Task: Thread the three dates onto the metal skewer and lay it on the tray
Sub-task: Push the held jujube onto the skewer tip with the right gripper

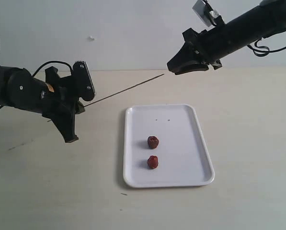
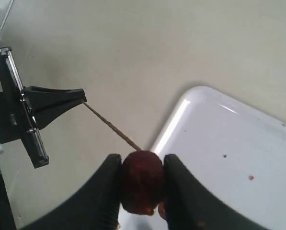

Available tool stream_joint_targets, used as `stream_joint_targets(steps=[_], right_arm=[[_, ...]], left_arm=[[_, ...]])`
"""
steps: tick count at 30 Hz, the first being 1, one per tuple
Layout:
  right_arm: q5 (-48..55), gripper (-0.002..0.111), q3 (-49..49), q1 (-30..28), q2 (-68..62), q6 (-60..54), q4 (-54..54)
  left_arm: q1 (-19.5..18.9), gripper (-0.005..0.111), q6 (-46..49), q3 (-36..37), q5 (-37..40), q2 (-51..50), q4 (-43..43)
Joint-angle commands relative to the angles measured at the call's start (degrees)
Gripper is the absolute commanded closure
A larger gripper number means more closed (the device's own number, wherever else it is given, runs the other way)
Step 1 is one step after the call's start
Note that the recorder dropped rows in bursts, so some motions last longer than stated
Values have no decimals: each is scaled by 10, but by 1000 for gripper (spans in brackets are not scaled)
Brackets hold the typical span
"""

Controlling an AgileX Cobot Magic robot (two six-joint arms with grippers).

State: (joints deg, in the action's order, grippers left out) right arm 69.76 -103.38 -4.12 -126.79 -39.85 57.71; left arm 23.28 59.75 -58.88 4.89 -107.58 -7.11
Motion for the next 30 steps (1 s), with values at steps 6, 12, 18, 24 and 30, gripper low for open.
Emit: stream_joint_targets(steps=[6, 12, 18, 24, 30], right_arm=[[2, 78, 19, -2, 7, -22, 20], [2, 78, 19, -2, 7, -21, 22], [2, 78, 19, 1, 7, -21, 23], [2, 78, 19, 1, 7, -21, 31], [2, 78, 19, 1, 7, -21, 30]], left_arm=[[1, 107, -1, 3, -14, 5, -11], [1, 107, -1, 3, -14, 5, -11], [15, 107, -1, 3, -23, 5, -11], [25, 107, -1, 3, -33, 5, -11], [25, 107, -2, 3, -42, 5, -11]])
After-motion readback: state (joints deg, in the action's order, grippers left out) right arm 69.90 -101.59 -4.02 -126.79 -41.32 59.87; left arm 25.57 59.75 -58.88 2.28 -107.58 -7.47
